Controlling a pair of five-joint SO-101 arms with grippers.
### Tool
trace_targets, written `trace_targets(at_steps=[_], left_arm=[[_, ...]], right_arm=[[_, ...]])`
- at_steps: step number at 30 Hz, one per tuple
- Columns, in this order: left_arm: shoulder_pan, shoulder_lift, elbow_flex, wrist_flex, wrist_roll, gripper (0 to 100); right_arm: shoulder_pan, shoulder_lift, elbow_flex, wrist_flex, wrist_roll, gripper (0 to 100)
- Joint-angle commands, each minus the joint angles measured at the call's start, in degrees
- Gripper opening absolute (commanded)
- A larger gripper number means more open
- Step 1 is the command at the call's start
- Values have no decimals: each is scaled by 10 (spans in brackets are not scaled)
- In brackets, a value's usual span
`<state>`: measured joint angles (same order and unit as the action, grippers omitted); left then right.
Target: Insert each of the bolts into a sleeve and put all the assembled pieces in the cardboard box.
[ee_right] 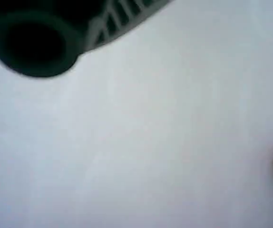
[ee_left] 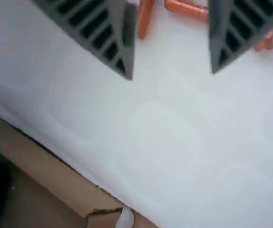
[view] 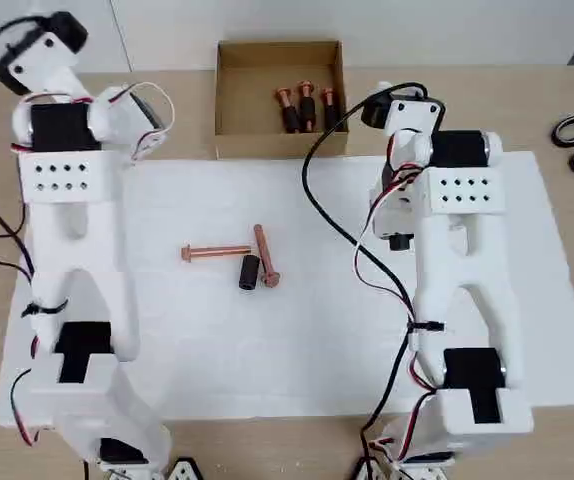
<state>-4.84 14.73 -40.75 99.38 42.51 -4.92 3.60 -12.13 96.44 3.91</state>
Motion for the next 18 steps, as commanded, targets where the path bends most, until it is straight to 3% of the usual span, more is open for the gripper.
trace_targets(at_steps=[1, 9, 18], left_arm=[[10, -11, 21, 11, 8, 104], [12, -5, 88, 9, 142, 105], [84, -5, 204, 6, 152, 102]], right_arm=[[-2, -32, -4, -4, 2, 4], [-2, -32, -4, -4, 2, 4], [-2, -32, -4, -4, 2, 4]])
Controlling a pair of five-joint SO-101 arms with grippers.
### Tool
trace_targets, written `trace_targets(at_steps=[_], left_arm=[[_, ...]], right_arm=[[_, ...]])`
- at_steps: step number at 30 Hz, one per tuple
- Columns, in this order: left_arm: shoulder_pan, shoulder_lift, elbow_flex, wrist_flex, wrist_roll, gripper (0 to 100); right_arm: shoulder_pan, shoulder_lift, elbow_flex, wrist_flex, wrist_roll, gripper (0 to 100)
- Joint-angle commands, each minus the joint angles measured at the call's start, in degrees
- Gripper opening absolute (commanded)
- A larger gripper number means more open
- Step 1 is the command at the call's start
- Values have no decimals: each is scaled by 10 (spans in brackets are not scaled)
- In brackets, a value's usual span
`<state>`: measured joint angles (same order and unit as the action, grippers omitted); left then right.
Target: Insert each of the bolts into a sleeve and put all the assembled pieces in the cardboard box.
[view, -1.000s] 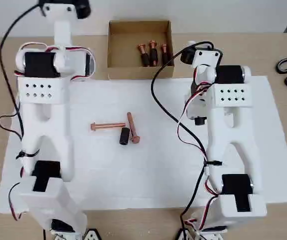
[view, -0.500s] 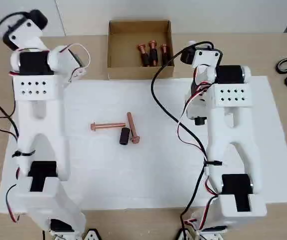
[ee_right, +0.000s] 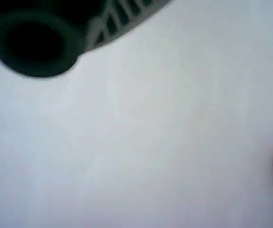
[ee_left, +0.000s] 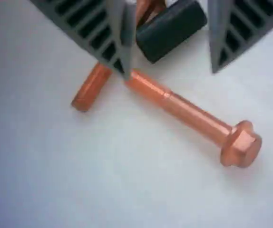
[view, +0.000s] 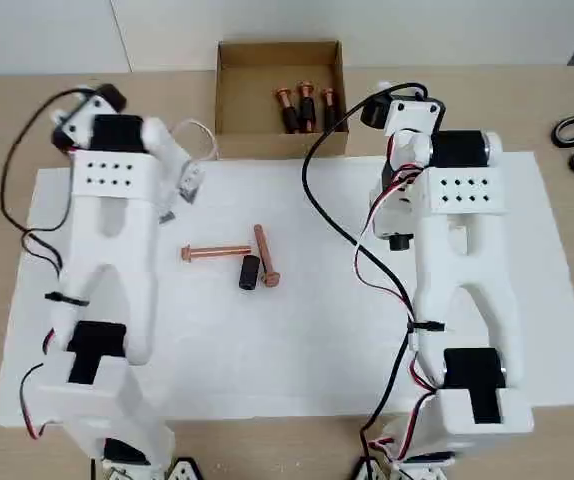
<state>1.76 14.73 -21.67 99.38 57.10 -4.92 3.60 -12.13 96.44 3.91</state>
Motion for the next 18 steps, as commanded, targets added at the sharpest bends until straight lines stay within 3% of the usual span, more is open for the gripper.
trace_targets(at_steps=[1, 18], left_arm=[[21, -5, 23, 6, 7, 101], [-25, -11, 108, 11, 4, 100]], right_arm=[[-2, -32, -4, -4, 2, 4], [-2, -32, -4, -2, 2, 4]])
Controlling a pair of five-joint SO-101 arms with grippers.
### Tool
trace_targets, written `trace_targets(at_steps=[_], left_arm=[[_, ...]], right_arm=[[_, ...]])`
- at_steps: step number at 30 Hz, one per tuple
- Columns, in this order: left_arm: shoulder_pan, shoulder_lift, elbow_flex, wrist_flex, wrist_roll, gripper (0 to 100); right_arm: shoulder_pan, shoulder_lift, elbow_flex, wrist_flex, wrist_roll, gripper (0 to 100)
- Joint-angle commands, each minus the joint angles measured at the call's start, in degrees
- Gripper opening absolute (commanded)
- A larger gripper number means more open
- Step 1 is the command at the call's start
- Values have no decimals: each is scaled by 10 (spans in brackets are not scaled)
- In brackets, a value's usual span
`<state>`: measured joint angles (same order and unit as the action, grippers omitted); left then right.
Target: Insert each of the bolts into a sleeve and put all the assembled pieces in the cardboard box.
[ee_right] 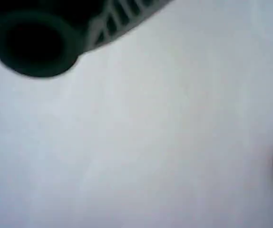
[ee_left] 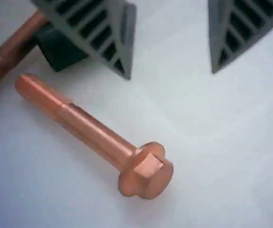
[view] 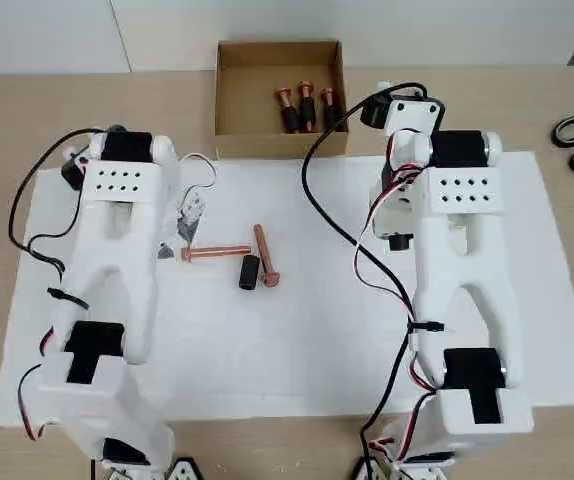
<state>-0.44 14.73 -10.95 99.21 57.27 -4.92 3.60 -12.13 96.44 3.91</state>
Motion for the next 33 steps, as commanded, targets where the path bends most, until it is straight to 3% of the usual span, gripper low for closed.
trace_targets(at_steps=[1, 27, 33], left_arm=[[-3, -11, 4, 12, 2, 100], [4, 153, -19, -17, 4, 100], [15, 153, -69, 11, 55, 100]], right_arm=[[-2, -32, -4, -2, 2, 4], [-2, -32, -4, -4, 2, 4], [-2, -32, -4, -4, 2, 4]])
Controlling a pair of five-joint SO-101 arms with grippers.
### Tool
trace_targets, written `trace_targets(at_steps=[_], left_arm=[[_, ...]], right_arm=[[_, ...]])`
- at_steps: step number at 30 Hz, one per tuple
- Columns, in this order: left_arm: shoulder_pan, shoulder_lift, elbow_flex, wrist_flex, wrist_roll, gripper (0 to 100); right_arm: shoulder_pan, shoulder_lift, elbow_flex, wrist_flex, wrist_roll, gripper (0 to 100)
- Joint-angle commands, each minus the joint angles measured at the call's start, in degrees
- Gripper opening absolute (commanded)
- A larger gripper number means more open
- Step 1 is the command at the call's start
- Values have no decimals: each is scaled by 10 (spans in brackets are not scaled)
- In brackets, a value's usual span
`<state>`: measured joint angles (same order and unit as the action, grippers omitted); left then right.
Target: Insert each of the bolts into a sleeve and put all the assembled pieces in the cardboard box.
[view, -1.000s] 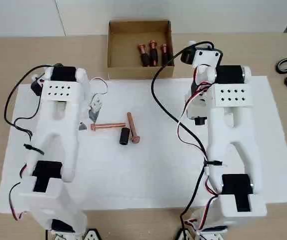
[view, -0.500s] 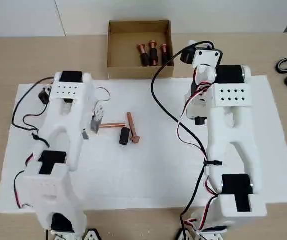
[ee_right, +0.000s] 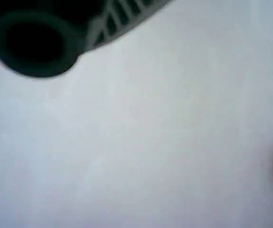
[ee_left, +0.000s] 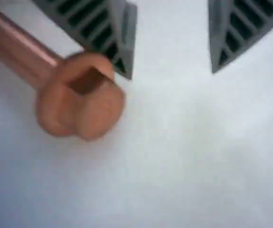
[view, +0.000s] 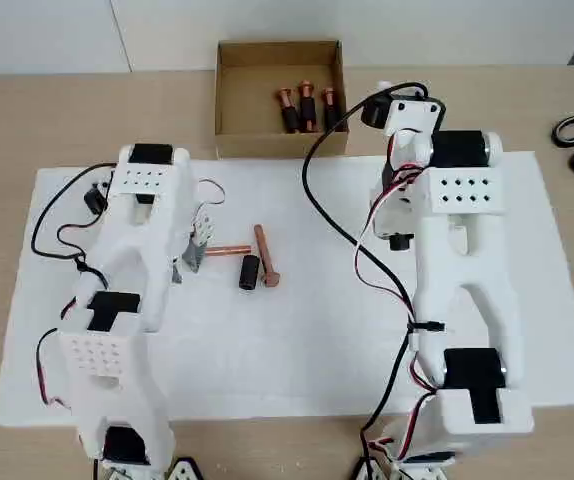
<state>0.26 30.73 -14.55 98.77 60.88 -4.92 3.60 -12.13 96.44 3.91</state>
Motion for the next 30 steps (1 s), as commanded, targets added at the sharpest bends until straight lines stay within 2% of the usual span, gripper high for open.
trace_targets(at_steps=[1, 11, 17, 30], left_arm=[[11, -7, -36, 16, 20, 100], [21, -51, 3, 18, 18, 100], [26, -135, 82, 18, -49, 100], [22, -176, 183, 17, -50, 100]], right_arm=[[-2, -32, -4, -4, 2, 4], [-2, -32, -3, -3, 2, 4], [-2, -32, -3, -4, 2, 4], [-2, -32, -3, -4, 2, 4]])
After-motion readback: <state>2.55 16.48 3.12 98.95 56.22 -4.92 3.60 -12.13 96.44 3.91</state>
